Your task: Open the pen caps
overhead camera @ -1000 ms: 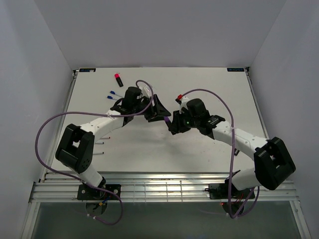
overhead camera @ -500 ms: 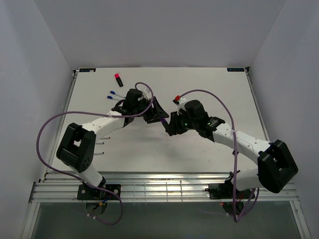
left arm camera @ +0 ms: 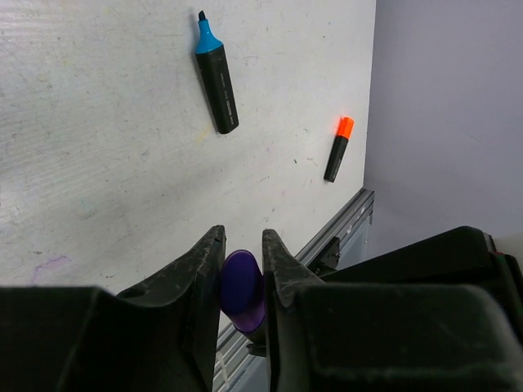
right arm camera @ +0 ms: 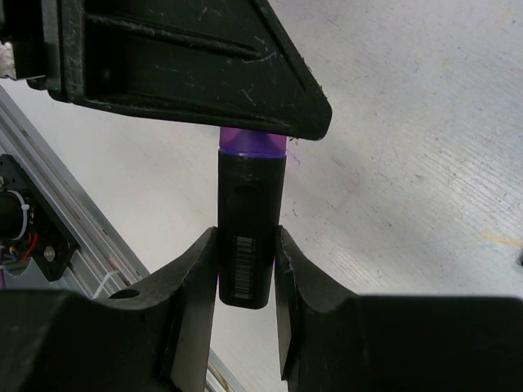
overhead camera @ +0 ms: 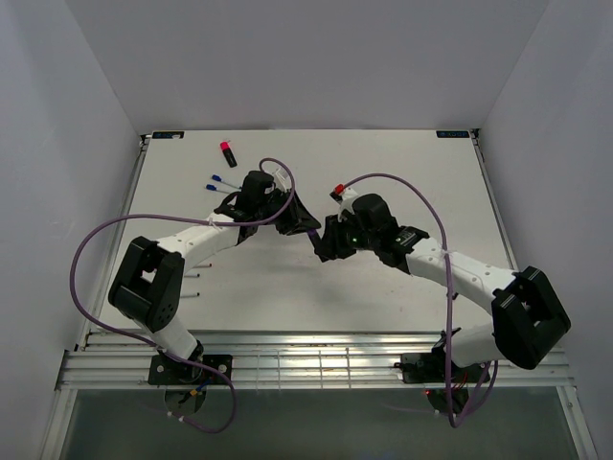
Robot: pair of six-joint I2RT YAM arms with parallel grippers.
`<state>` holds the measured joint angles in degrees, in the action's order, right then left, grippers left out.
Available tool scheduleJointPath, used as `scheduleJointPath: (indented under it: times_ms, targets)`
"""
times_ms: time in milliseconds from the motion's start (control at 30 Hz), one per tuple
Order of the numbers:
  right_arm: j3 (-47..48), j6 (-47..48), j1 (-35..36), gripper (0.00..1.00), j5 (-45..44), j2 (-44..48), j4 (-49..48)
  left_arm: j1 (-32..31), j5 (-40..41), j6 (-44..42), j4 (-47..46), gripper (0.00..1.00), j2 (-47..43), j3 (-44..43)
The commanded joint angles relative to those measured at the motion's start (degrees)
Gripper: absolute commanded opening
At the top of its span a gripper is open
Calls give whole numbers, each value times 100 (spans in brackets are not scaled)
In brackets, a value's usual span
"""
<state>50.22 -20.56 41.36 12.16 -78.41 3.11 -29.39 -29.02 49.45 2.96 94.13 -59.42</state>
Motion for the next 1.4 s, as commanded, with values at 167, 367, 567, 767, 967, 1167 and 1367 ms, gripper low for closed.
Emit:
scheduleJointPath:
  times_ms: [167, 367, 567, 767, 967, 1167, 1367]
  targets:
    - [41, -89, 30, 16, 23, -359, -593, -23, -113, 12, -76, 3, -175, 27]
    - [313, -10, 38, 38, 49, -710, -566, -23, -192, 117, -85, 0, -96, -70]
    - [489, 52, 38, 44, 67, -974, -566, -23, -166, 135, 99, 0, -53, -175]
    - [480, 96, 30, 30, 6, -1150, -602, -23, -140, 205, 222, 0, -61, -281]
    - [445, 507, 300, 8, -1114, -1106, -190, 47, 220, 73, 1179, 0, 254, -1000]
    - [358, 1044, 1277, 8, -4274, -1133, 550, 600, -463, 591, 1067, 0, 607, -1344]
    - [-327, 817, 629, 8, -1477, -624, -386, 960, -702, 627, 355, 0, 353, -1055]
